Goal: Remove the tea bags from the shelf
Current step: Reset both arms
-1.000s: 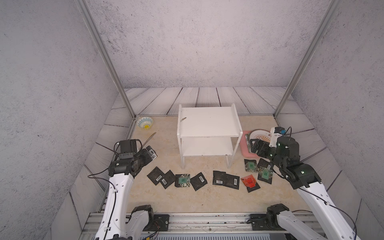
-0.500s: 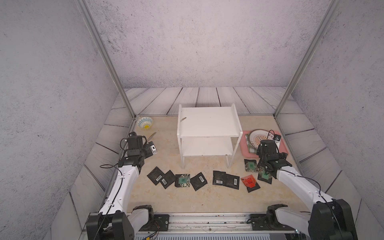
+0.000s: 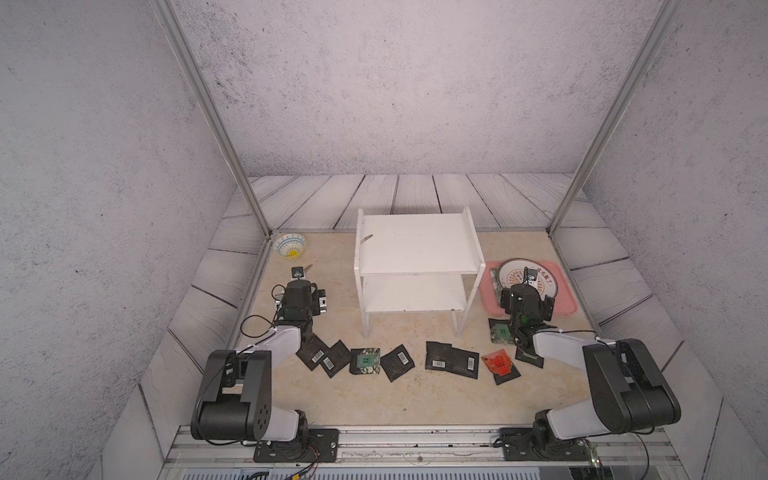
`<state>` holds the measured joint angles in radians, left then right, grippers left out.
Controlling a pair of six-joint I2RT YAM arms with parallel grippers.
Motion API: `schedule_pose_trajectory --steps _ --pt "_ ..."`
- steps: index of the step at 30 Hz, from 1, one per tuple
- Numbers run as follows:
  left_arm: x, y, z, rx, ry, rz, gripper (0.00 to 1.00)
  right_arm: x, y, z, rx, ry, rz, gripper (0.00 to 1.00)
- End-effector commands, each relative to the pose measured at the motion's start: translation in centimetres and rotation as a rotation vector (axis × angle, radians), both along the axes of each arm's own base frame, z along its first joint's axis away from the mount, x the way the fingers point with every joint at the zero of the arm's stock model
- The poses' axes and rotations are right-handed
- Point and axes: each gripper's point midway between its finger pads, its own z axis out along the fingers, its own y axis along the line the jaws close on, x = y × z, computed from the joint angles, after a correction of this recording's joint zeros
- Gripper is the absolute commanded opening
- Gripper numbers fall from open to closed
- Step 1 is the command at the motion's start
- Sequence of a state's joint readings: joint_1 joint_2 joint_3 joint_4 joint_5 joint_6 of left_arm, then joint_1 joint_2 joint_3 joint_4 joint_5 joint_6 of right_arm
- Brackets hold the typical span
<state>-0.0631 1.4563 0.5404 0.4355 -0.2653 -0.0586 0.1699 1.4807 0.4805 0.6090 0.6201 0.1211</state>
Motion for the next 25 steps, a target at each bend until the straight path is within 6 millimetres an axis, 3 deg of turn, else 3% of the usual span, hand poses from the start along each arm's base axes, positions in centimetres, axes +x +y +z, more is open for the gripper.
schedule_pose_trajectory --steps 1,4,6,8,9,11,25 --pt "1.7 0.1 2.2 0.034 -0.180 -0.002 0.98 1.1 0.3 0.9 -0.007 -0.076 0.046 0.99" --pt "1.3 0.5 1.3 -0.030 -0.168 -0.010 0.99 1.5 0.0 0.0 0.045 -0.011 0.062 0.99" --pt "1.5 0.6 1.3 -0.015 -0.259 -0.023 0.99 1.5 0.3 -0.3 0.082 -0.011 0.110 0.99" --pt "1.2 0.4 0.5 -0.038 -0.141 -0.023 0.99 1.2 0.4 -1.5 0.092 -0.053 0.145 0.99" --pt "1.4 0.4 0.7 -0.032 -0.175 -0.027 0.99 1.7 0.3 -0.7 0.070 -0.127 0.151 0.99" --pt "1.3 0.4 0.5 -0.030 -0.185 -0.029 0.98 1.1 0.7 -1.3 0.092 -0.018 0.144 0.99" --pt "1.3 0.5 0.4 -0.032 -0.150 -0.024 0.99 1.4 0.7 -1.2 0.091 -0.032 0.146 0.99"
